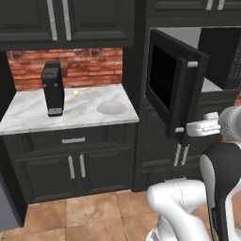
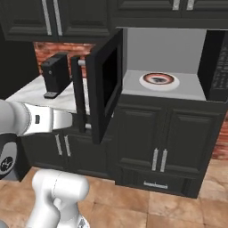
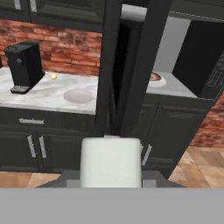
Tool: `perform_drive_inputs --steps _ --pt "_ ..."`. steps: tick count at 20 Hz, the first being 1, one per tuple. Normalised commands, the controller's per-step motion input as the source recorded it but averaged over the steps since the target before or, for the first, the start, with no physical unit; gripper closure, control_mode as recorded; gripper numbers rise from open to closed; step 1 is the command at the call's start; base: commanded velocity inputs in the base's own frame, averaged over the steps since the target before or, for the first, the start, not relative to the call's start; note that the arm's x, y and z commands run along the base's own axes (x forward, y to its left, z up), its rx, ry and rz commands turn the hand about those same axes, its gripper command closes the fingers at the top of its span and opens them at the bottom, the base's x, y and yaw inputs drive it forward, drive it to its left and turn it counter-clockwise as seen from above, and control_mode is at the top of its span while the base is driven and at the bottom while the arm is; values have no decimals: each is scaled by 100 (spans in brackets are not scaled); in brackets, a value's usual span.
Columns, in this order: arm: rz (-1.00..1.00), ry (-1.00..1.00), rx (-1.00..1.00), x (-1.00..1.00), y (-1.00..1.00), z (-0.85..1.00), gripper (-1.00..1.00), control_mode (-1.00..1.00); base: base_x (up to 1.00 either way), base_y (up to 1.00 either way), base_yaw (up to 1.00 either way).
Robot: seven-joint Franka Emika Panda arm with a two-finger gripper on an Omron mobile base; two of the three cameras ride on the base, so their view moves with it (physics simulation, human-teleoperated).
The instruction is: Pick the marshmallow from the counter and place it in the microwave. Then turn on the microwave.
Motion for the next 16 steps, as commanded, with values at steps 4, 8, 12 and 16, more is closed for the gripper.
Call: perform_drive_inputs --steps 4,8,12,16 --pt "0 0 0 0 0 0 100 100 -16 -49 6" --pt "0 0 0 0 0 0 100 100 -9 -46 6" --pt "0 0 0 0 0 0 100 100 0 -39 7" --pt "0 0 0 0 0 0 100 100 0 -39 8"
